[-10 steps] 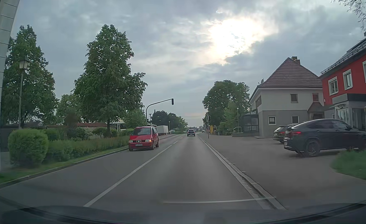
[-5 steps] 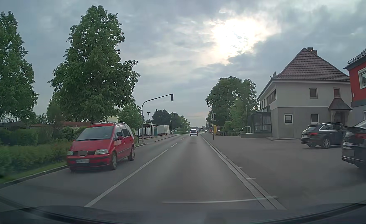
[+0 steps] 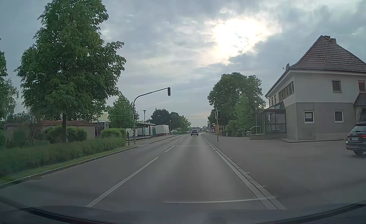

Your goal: Follow the waypoints while adhering to traffic rules and regulations

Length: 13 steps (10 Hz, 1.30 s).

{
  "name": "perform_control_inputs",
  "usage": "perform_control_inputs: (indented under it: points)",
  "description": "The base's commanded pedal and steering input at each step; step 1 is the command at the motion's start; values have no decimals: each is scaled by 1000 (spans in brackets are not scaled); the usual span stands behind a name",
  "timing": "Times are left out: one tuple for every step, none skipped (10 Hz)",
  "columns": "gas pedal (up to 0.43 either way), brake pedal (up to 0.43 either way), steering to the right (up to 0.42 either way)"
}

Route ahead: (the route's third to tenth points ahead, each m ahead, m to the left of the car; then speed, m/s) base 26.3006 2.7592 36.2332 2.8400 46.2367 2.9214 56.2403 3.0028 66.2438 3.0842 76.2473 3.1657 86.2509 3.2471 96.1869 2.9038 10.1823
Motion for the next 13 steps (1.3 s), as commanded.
perform_control_inputs:
  points:
    - [138, 0, -2]
    - [138, 0, -1]
    - [130, 0, -1]
    - [130, 0, -1]
    - [130, 0, -1]
    - [130, 0, -1]
    - [138, 0, -1]
    - [138, 0, -1]
    - [138, 0, -1]
    - [138, 0, -1]
    - [138, 0, -1]
    - [138, 0, -1]
    - [138, 0, -1]
